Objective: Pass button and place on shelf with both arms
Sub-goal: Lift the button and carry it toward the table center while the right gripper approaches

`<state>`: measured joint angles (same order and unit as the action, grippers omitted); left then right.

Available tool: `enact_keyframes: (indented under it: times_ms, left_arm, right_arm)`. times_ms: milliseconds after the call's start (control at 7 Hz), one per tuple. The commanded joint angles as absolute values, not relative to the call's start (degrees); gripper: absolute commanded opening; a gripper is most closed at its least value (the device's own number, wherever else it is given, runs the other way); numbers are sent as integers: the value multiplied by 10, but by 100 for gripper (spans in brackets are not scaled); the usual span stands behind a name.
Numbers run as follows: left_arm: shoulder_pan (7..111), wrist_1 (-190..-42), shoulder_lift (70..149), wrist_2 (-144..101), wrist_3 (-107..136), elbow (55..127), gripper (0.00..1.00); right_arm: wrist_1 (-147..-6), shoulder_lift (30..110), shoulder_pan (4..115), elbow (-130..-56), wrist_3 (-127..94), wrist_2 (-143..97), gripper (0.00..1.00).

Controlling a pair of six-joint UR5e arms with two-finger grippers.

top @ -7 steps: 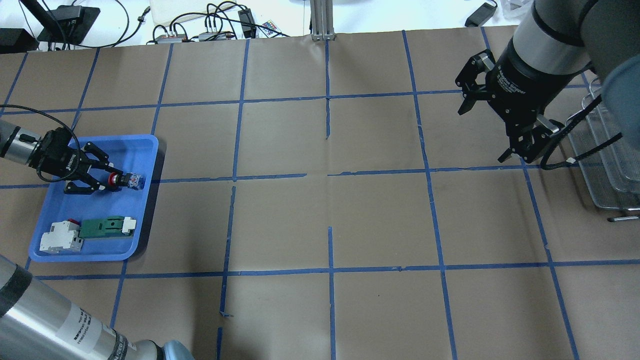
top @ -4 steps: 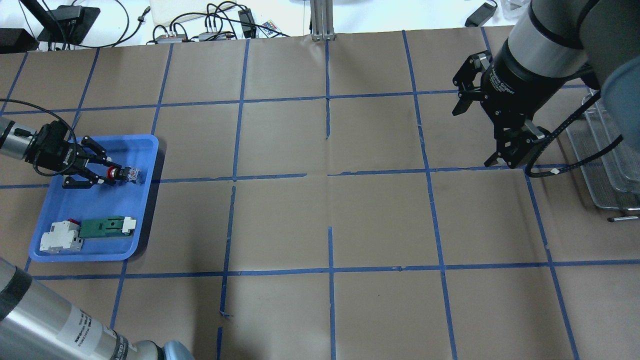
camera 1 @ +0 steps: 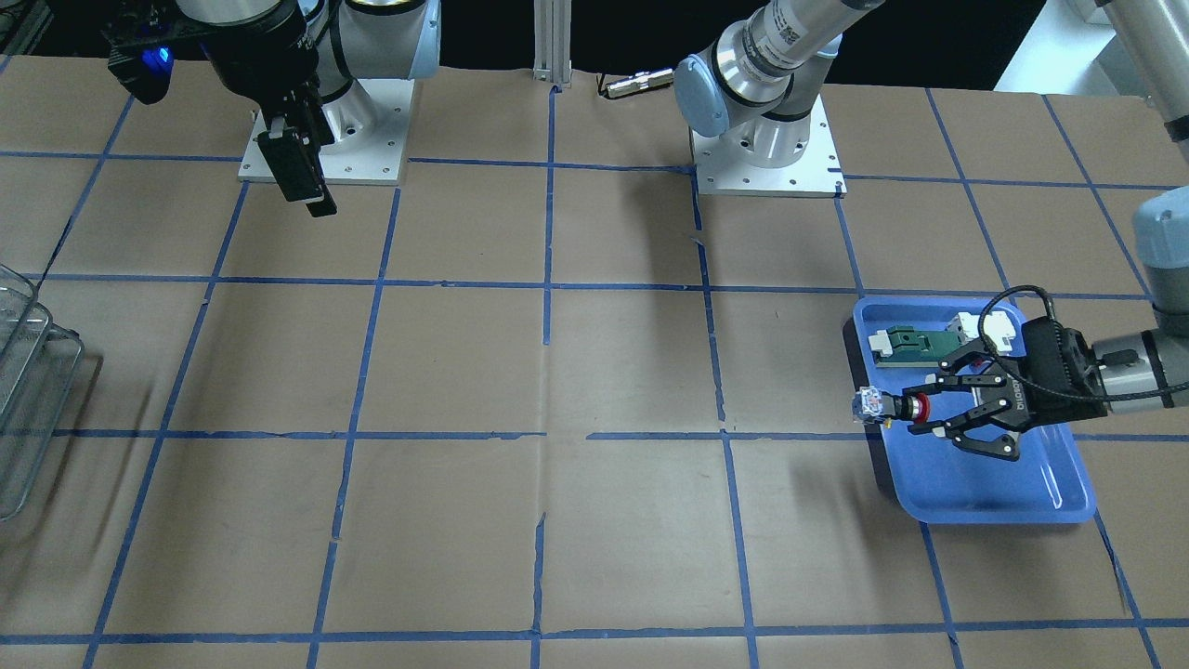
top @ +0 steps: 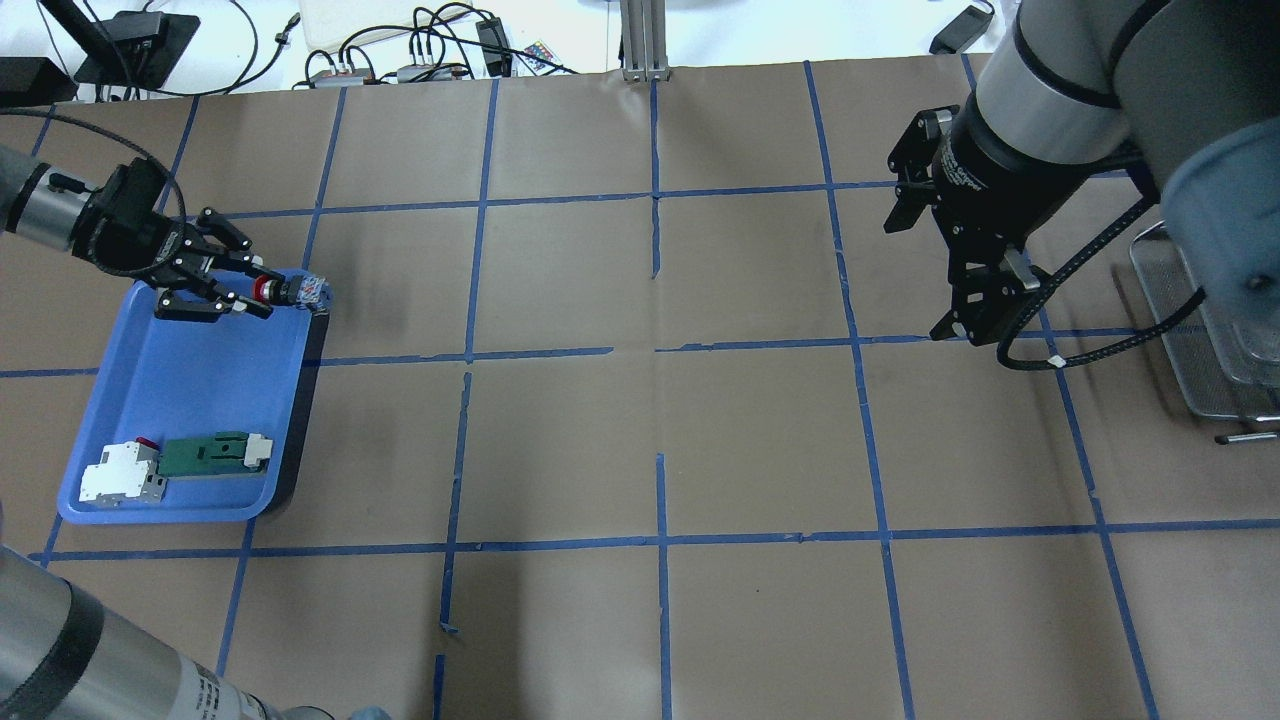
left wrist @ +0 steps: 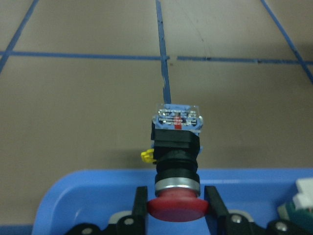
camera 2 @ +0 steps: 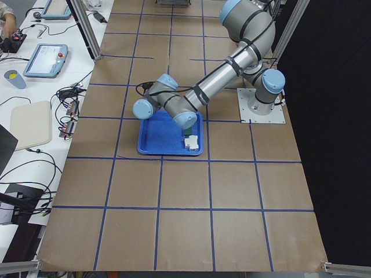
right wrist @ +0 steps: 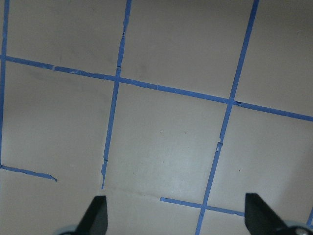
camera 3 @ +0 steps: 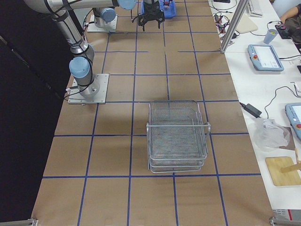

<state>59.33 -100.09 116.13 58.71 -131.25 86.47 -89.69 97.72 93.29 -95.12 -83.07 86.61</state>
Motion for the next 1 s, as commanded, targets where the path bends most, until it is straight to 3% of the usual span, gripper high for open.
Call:
enact_keyframes:
  times_ms: [0, 571, 857]
  left_arm:
    - [705, -1006, 1100, 569, -1182, 865, 0]
    - [856, -999, 1035, 467, -1021, 878, 0]
    - [896, -996, 1013, 440, -1004, 881, 0]
  right_arm:
    - [-900, 967, 937, -948, -888, 858, 100]
    - [-922, 958, 937, -945, -916, 857, 100]
    - [-917, 912, 938, -897, -917, 863, 100]
